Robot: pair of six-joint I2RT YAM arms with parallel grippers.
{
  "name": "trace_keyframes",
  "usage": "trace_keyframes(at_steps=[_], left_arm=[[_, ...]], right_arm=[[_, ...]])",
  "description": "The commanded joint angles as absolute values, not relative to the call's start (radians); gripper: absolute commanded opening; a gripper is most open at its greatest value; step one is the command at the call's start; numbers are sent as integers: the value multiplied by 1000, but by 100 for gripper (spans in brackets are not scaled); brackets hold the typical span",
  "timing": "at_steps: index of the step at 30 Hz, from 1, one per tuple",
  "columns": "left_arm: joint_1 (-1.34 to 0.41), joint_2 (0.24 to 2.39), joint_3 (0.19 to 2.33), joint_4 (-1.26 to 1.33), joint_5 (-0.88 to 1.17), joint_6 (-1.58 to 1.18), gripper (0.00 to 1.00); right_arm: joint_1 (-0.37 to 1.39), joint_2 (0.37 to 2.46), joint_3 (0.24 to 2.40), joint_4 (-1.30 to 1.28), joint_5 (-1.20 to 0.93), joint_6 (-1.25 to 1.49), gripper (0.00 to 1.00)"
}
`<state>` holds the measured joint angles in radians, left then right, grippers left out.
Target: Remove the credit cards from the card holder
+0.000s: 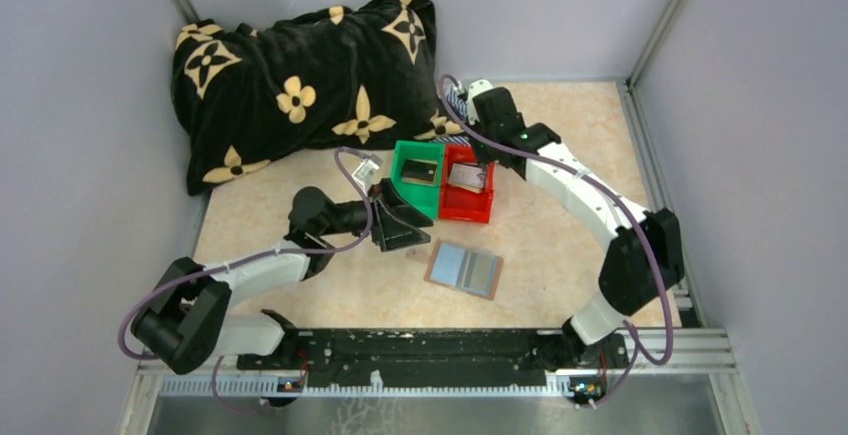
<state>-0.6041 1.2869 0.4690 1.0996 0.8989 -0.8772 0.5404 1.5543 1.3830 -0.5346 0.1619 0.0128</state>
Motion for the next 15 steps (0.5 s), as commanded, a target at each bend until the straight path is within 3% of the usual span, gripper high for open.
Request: trace_keyframes(at_steps=[1, 15], left_arm=[[-598, 1271, 491, 946, 879, -775, 78], [-590, 1260, 478, 911, 851, -732, 78]], right_arm=[[540, 1601, 1469, -574, 206, -79, 0], [541, 1712, 1452, -557, 43, -223, 0]])
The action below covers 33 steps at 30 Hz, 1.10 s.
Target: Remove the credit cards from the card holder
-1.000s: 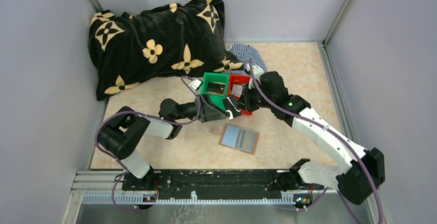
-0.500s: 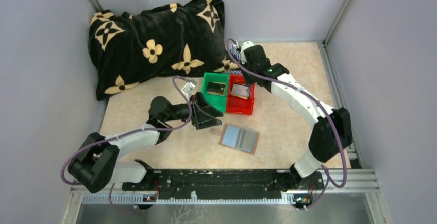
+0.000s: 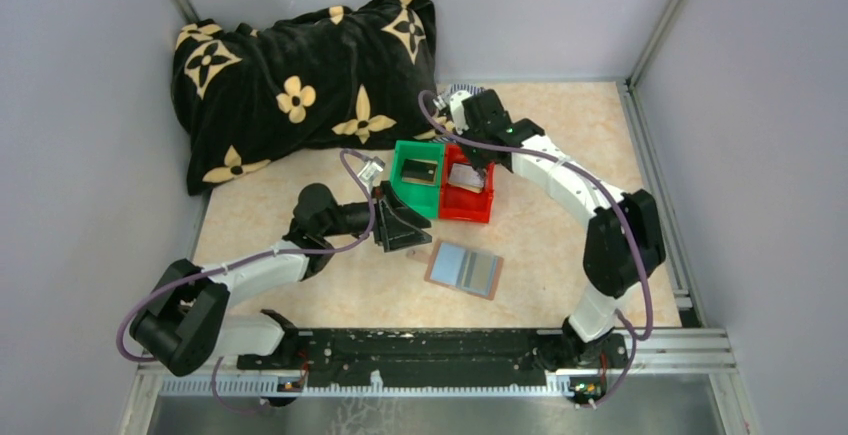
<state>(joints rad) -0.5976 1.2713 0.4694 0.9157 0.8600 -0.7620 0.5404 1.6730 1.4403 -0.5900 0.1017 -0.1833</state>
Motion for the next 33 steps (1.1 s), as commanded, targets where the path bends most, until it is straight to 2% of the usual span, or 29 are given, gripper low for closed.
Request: trace_keyframes(at_steps=[1, 8, 17, 26, 33], left_arm=[[-588, 1258, 476, 911, 850, -729, 78], [-584, 1265, 469, 903, 842, -716, 78], [-582, 1277, 466, 922, 847, -721, 78], [-580, 1278, 453, 946, 847, -723, 78], [-580, 1282, 449, 951, 847, -723, 77]], right_arm=[[541, 1714, 1439, -545, 36, -227, 0], [546, 1739, 1399, -502, 67, -234, 0], [631, 1748, 1347, -429, 290, -315, 0], [714, 1714, 1194, -216, 423, -446, 0], [749, 1731, 1193, -160, 496, -501, 0]])
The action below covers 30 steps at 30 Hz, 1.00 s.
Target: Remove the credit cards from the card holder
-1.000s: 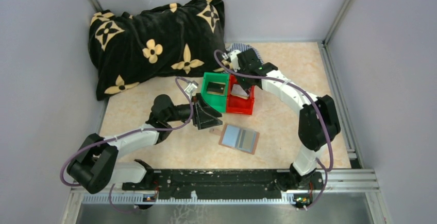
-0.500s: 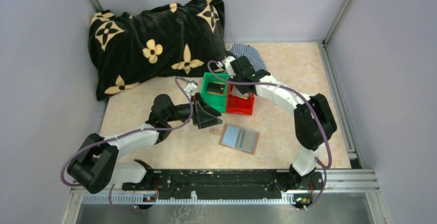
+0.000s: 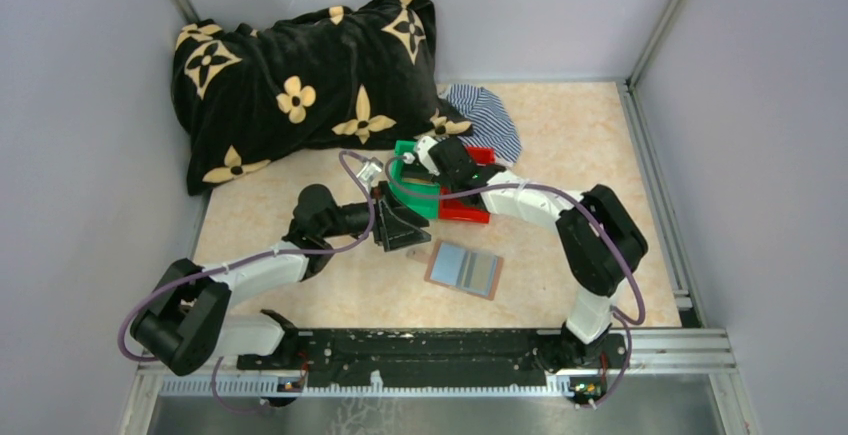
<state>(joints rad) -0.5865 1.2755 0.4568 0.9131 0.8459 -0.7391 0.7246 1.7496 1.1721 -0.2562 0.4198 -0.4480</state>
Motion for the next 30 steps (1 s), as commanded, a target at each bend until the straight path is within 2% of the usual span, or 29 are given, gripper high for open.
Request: trace_keyframes(at_steps=[1, 15, 16, 17, 21, 30], left_arm=[[-580, 1283, 450, 952, 847, -723, 77], [-578, 1268, 445, 923, 843, -712, 77], [-578, 1259, 445, 907, 839, -705, 77], [-579, 1253, 445, 896, 833, -701, 77], [-578, 1254, 445, 883, 825, -693, 77], [-578, 1303, 449, 952, 860, -732, 77]], right_arm=[[751, 1735, 1198, -156, 498, -506, 0], [735, 1957, 1208, 34, 538, -560, 0], [736, 1954, 1208, 30, 534, -551, 6], [737, 1941, 1202, 29, 527, -543, 26], [741, 1866, 1160, 43, 520, -526, 45], [741, 1763, 1123, 23, 520, -519, 45]])
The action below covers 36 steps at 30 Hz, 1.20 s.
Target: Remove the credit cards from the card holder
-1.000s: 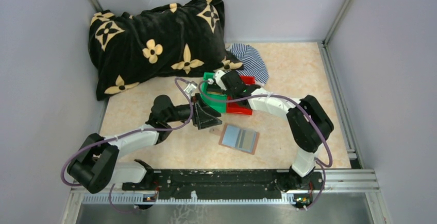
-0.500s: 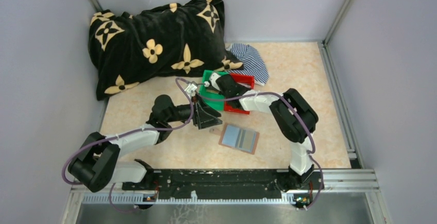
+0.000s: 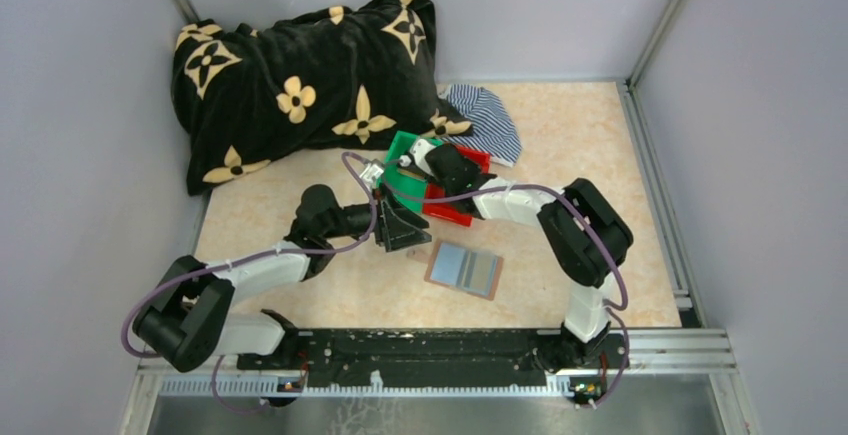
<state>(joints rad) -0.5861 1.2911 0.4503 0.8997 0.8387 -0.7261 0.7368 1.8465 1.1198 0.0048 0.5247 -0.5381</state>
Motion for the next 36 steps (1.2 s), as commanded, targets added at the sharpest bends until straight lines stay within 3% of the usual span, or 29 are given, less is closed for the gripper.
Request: trace_keyframes(at_steps=[1, 10, 12, 15, 17, 22, 29, 33, 36], left_arm=[[-579, 1301, 448, 951, 859, -732, 77], [-576, 1299, 451, 869, 762, -699, 78], [-574, 1293, 458, 793, 696, -679, 90], [-571, 1284, 463, 735, 633, -657, 99], [-570, 1281, 462, 728, 614, -652, 100], [-565, 1283, 448, 739, 551, -683, 95], [-564, 1339, 494, 775, 575, -739, 93], [-625, 1380, 538, 805, 576, -755, 93], [-741, 1421, 601, 711, 537, -682, 94]], right_arm=[[741, 1754, 1122, 20, 519, -516, 45], [743, 1549, 1075, -10, 475, -390, 43], [742, 1463, 1042, -30, 445, -316, 38], [740, 1315, 952, -36, 393, -140, 24], [739, 1182, 853, -18, 323, -22, 0], [736, 933, 601, 3, 174, 223, 0], [738, 803, 442, -157, 146, 486, 0], [740, 717, 381, -221, 82, 616, 37], [741, 670, 353, -291, 110, 634, 48]])
